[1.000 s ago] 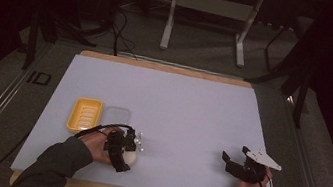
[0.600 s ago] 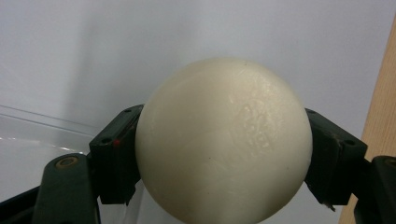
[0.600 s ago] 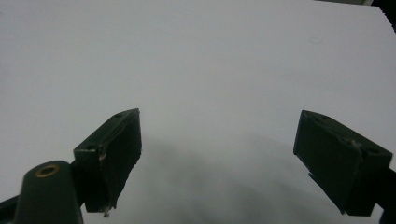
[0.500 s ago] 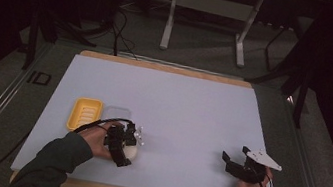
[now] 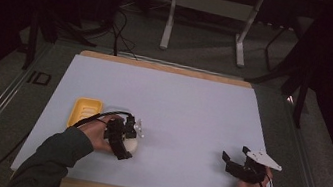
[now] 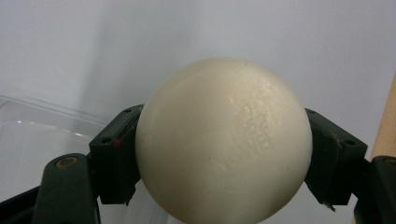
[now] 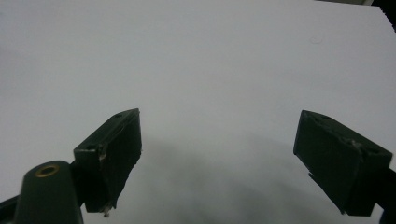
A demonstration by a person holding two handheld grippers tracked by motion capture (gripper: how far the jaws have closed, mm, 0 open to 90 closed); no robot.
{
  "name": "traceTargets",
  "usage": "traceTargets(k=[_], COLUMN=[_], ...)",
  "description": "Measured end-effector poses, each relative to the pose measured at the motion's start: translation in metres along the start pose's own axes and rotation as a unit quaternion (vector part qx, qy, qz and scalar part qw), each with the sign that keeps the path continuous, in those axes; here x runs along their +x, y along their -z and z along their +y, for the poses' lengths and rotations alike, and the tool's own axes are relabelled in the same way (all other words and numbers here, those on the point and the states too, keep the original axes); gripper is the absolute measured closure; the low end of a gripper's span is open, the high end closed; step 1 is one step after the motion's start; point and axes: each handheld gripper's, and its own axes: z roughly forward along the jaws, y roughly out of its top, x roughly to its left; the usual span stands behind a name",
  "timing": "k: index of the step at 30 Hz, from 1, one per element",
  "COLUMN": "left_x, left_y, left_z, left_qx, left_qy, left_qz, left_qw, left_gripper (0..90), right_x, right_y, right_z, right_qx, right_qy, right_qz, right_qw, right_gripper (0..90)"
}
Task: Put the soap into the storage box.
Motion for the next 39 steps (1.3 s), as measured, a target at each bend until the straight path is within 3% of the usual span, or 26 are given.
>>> traceTargets(k=[10,26,39], left_x=[0.010,0.031,0.041], left_y=[0.005,0.007,0.011], left_z=[-0.002,-0.011,-0.018], left_qx=[-0.001,-0.015,-0.013], left_qy=[0.009,0.045,0.066], left_qz=[0.007,0.002,0.009], left_qw=[0.9999,0.9989,0.9977], left_gripper=[24.3,24.3,24.3], right_x=[0.000,0.000,0.000], right_y=[0.000,0.000,0.000], right_z=[0.000,0.000,0.000], right_qx=[0.000,0.000,0.000], right_qy=[0.000,0.000,0.000], right_qz=[0.000,0.000,0.000], right_qw=[1.0000,1.0000,1.0000], right_gripper=[14.8,14.8,14.8])
